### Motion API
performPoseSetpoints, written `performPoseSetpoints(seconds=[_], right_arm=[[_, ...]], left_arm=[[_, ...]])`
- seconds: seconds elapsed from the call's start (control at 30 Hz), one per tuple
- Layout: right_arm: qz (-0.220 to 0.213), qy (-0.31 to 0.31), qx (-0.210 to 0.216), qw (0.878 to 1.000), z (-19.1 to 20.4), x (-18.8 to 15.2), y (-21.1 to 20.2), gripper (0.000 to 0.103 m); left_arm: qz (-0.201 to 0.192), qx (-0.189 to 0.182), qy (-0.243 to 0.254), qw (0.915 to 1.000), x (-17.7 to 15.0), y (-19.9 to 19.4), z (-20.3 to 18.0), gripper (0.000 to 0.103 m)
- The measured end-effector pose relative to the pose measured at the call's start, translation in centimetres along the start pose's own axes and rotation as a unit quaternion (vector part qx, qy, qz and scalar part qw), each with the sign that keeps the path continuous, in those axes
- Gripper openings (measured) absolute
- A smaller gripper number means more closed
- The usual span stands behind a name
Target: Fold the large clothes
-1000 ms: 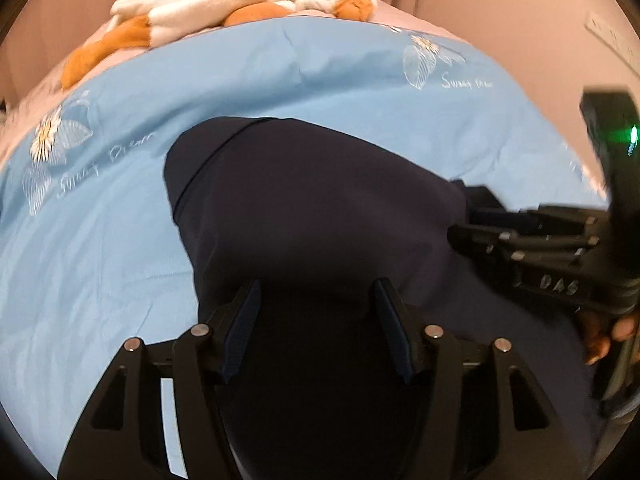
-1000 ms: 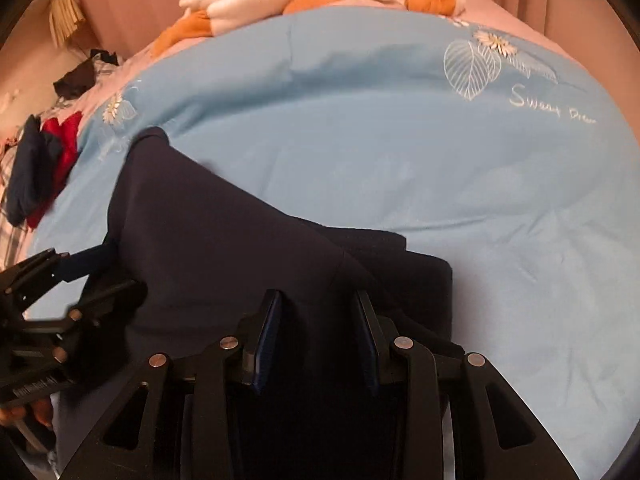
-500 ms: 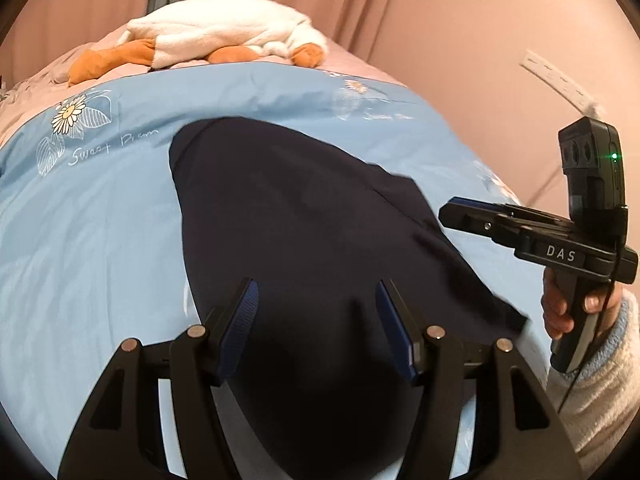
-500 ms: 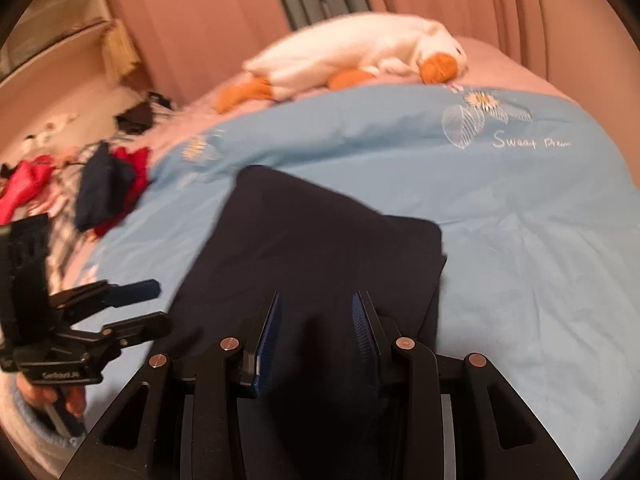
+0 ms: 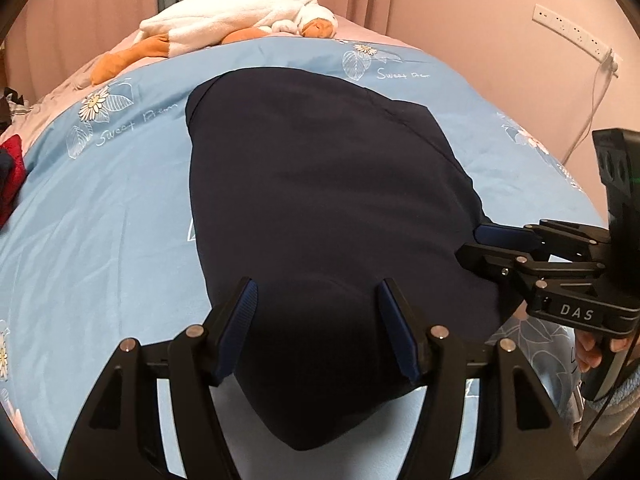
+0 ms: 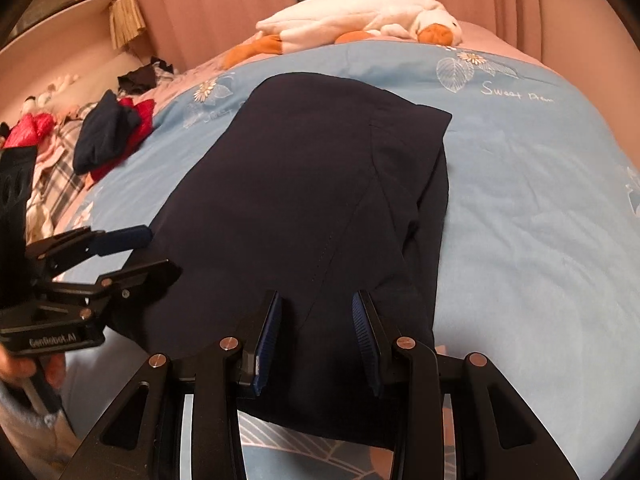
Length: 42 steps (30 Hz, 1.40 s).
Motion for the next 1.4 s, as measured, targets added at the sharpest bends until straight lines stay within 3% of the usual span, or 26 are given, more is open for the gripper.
performPoseSetpoints(seconds=[0.87,1.13,1.17,1.2,1.27,1.4], right_arm=[[-0.004,0.027,0.007,1.0,0.8,-2.3,-1.5,0.041],[-0.005,0.047,0.027,0.999,0.0,-3.0,-2.4,0.042],[-0.009,0.06,0.04,0.997,-0.3,-2.8,-2.9,0.047],[-0.015,0.073,0.056,0.996,-0.6,-2.7,-3.3,0.053],[-0.038,0.108,0.09,0.989,-1.9,-2.1,-4.4,0.078],[-0.06,0.159,0.085,0.982,-5.3,-0.2,-4.4,0.082]], left_arm=[[0.005,0.009,-0.002,0.9999,-1.5,-1.5,-0.4,0.065],[-0.002,-0.017,-0.031,0.9994,-1.7,-2.9,1.0,0.066],[-0.01,-0.02,-0.044,0.9988,-1.5,-3.3,1.8,0.072],[-0.018,-0.018,-0.057,0.9981,-1.3,-3.6,2.7,0.087],[-0.03,-0.01,-0.084,0.9959,-0.6,-3.7,4.6,0.102],[-0.028,-0.045,-0.153,0.9869,0.6,-2.2,7.9,0.102]])
Point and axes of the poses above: each gripper's, at about its wrist camera, not at the fingertips, and y roughly the way its jaws point, z to its left, x to its top, the point moved 4 cm from there along y, roughly the way its jaws point, and after that the axes turned 2 degrees about z, right-handed, at the moved point
